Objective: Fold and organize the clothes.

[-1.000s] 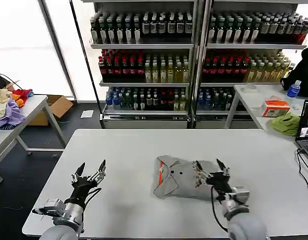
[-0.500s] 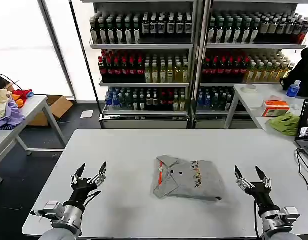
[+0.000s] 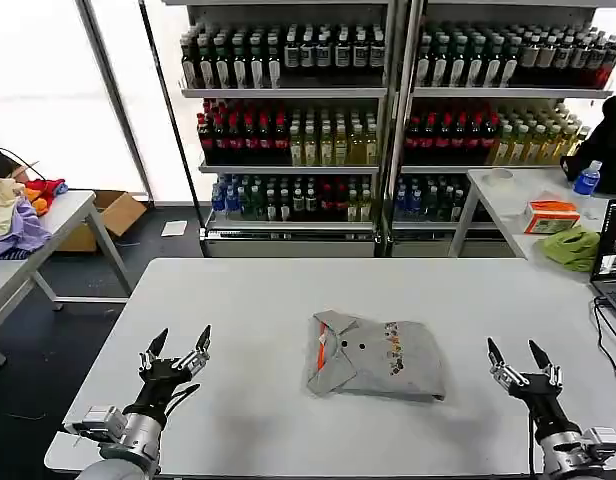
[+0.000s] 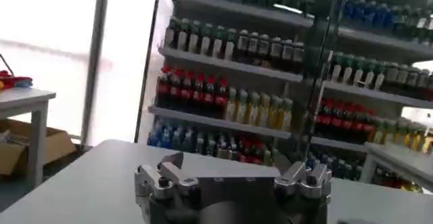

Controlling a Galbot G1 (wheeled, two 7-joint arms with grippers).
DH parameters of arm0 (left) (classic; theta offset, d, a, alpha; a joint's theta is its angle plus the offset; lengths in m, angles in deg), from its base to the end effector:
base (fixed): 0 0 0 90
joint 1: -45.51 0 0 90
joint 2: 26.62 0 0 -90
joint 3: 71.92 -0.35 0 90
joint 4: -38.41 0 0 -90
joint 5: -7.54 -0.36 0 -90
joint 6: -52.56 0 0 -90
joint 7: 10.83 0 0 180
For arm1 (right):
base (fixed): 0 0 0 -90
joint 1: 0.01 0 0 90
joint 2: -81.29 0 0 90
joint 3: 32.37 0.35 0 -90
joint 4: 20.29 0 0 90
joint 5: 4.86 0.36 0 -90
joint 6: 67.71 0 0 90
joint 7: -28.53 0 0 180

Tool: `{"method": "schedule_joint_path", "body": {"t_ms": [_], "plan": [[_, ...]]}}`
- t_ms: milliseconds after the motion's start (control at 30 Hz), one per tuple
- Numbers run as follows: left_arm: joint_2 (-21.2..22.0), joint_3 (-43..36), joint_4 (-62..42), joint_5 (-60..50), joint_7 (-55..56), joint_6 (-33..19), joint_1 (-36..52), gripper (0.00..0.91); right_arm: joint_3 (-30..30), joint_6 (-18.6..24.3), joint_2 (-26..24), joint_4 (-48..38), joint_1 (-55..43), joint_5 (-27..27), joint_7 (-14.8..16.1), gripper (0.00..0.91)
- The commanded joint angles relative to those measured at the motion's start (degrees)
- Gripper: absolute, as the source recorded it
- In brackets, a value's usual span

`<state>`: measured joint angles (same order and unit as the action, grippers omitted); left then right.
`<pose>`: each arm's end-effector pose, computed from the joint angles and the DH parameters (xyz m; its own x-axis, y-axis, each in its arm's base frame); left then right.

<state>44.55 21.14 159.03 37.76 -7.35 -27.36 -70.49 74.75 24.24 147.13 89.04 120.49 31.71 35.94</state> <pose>0.2113 0.0694 -0.2726 -0.9887 0.0973 0.1143 0.0731 0.9771 -0.1996 0.1936 -0.1857 -0.3110 -0.9988 -0.0053 0.0490 0.0014 0.9910 0.1339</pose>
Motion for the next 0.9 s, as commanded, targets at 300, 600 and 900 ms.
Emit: {"method": "schedule_joint_path", "body": {"t_ms": [300,600,900], "plan": [[-0.18,0.21,1.22,-0.25,-0.25,0.47,-0.59,0.907,0.8,2.57,-0.16,-0.23,1.11,0.75,1.18,0.907],[-1.14,0.84,1.83,-0.1,-0.87,-0.04,-1.95,0.907,2.24,2.28,-0.45,-0.47,1.39,2.27,1.8,0.907],[-1.08,0.97,2.86,-0.06,-1.17,0.05,-2.06,0.907,3.49,2.26,-0.11,-0.36,2.08,2.25,1.8,0.907]]}}
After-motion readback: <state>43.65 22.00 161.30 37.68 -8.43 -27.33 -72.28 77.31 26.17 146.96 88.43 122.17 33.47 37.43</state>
